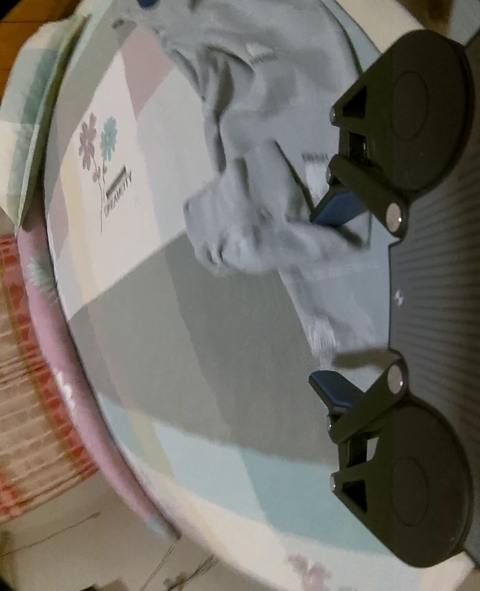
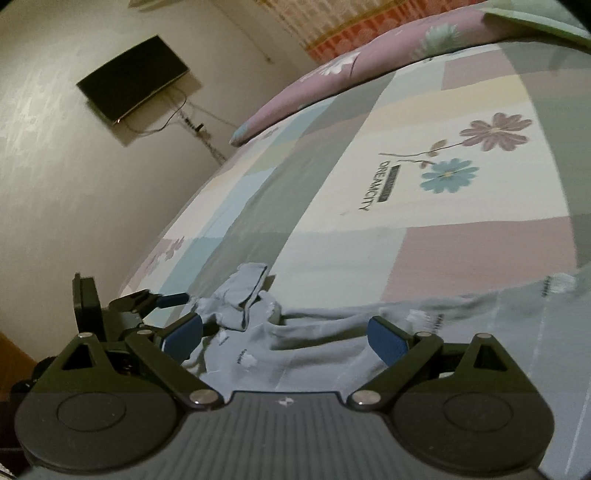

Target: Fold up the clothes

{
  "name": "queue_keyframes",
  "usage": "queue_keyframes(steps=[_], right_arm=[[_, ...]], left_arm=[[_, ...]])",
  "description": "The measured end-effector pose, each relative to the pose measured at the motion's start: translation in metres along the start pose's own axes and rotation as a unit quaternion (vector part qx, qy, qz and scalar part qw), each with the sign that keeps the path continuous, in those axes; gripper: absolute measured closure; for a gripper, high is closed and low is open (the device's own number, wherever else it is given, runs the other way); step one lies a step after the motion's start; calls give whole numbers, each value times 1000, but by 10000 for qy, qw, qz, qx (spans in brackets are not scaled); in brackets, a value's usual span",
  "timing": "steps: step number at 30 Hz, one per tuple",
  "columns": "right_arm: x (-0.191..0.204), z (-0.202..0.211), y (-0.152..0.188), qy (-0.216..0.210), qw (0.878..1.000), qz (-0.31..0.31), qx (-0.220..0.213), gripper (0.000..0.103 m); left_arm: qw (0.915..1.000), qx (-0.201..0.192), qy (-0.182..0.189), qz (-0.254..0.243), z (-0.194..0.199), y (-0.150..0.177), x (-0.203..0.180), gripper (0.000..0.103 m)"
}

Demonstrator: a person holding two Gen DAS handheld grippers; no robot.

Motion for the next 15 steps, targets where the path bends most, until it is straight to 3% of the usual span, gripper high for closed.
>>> queue_keyframes(steps=[9,12,15], right_arm=[[1,-3,6,-100,9999,-41,-9,4],[6,-1,8,-110,9999,63,20,4],[5,2,9,-134,9999,34,4,4]], left_arm=[[9990,-92,-273,-331,3,-7,-15,19],[9978,130,-532,362,6,2,8,19],[9913,590,-698,948,6,27,31,21]])
Point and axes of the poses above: each gripper's, at about its wrist camera, not at the fingertips, and z roughly against the way its jaws point, x to its left, y to its underside, the point moved 6 cm from there along -z, roughly the way its jaws point, and after that the axes turned 13 degrees about -y, right-handed, at the moved point
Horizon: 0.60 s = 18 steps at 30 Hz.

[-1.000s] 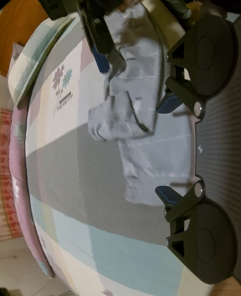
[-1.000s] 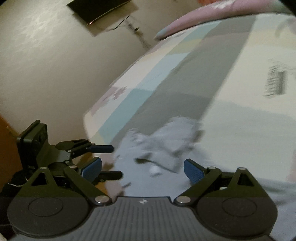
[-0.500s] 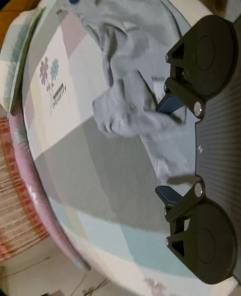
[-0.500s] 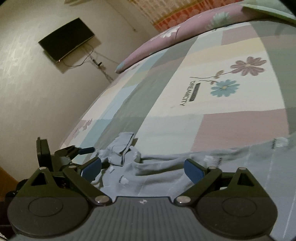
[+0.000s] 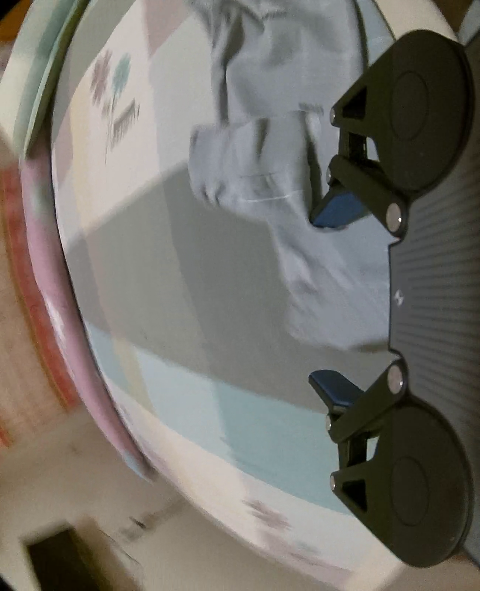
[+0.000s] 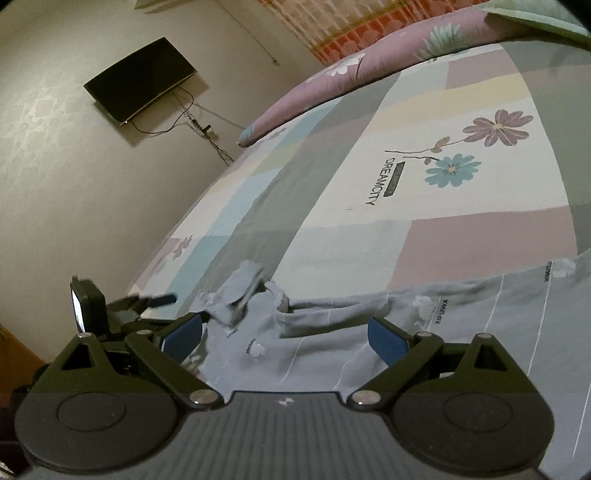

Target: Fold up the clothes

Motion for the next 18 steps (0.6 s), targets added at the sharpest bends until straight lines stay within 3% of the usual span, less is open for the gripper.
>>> queue_keyframes(steps=[3,6,12,15,18], right_arm=[[0,1,1,-41,10000,-29,-17,4],[2,1,3,-71,10000,-25,-36,4],[4,6,5,-40,10000,-11,-85,4],[2,15,5,32,9999,-23,-148,4],[-1,24,3,108,9997,-56,-229,4]], left_arm=[[9996,141,177,174,7,11,9,21],[9987,-164,462,115,27,1,1,20],[9896,-585,1135,-659,36,-31,-65,18],[9859,-678,1058,-1104,28,-32,-93,18],[9884,-676,851,-1064,18,-33,-93,18]])
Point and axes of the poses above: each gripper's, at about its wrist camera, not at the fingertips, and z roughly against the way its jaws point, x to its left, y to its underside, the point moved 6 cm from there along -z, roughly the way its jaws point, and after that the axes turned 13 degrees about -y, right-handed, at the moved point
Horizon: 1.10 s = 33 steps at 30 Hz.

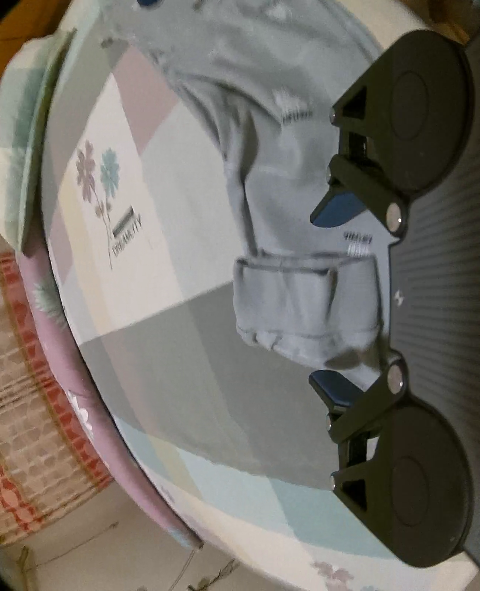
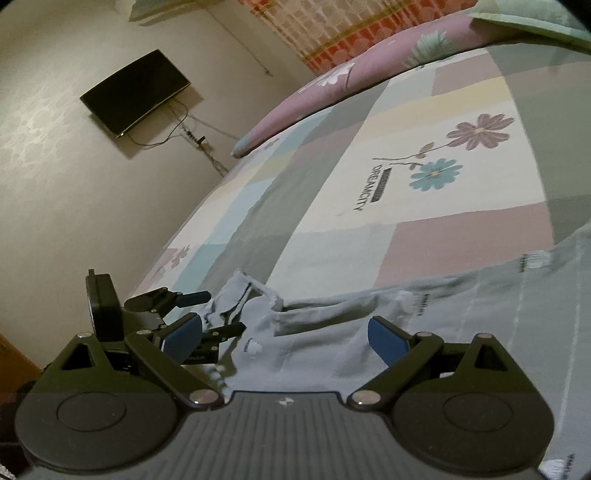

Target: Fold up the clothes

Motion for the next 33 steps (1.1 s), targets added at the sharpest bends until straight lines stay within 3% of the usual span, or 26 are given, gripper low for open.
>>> queue_keyframes(steps=[5,9,15,18,21,24,28,33], right_arm=[[-10,7,0,11,9997,-207,-145,4],[-14,5,2,13,9995,-268,-135,4],[-15,2,4,27,9996,-281,-96,4],[-15,1,5,45,9996,-271,-68,4],[-16,-1,7,43,9995,-311,-48,4],[-16,-3,8,40,9995,-321,-9,4],[-15,-6,10,34,9995,-317,33,4],[-15,-7,10,50,9995,-320,50,4]], left_arm=[[9970,262,-313,651,-12,9,41,18],[9898,463,-459,1267,-22,20,79,19],[9777,607,-260,1996,-26,34,112,21],[9694,516,204,2392,-19,39,115,21],[9512,466,798,2945,-11,43,112,28],[9234,533,1418,3527,-14,51,113,36],[8975,631,1717,4012,-34,58,118,38],[8410,635,2184,4909,-59,68,129,38]])
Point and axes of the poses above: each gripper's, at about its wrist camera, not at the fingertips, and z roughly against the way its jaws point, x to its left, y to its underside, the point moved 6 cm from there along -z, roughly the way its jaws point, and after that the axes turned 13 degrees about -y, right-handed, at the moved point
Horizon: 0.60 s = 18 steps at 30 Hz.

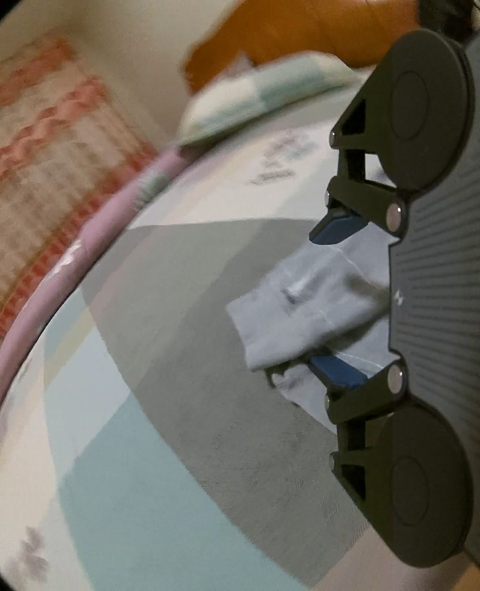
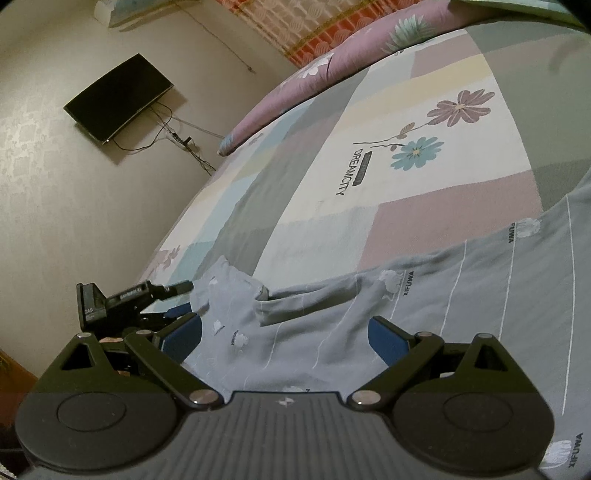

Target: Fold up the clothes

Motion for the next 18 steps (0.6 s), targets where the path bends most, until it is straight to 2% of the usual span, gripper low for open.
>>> queue_keyframes(steps=[3,10,12,14,18], right_arm=[[-1,-1,-1,5,10000,-18,10,4],[1,-8,2,-34,9999,-9,138,4],[2,-9,3,-70,9998,-5,163,4],[2,-9,3,-76,9998,-7,162,4],[-1,-11,4,-78,9998,-91,167,4]], left_arm=[[9994,-55,172,305,-3,-6,5,38],[9972,-63,513,537,-19,-11,8,38],[9954,-139,709,623,-22,-9,15,38],[9951,-154,713,669,-25,-9,20,47],[9955,-122,626,698,-31,-18,17,49]])
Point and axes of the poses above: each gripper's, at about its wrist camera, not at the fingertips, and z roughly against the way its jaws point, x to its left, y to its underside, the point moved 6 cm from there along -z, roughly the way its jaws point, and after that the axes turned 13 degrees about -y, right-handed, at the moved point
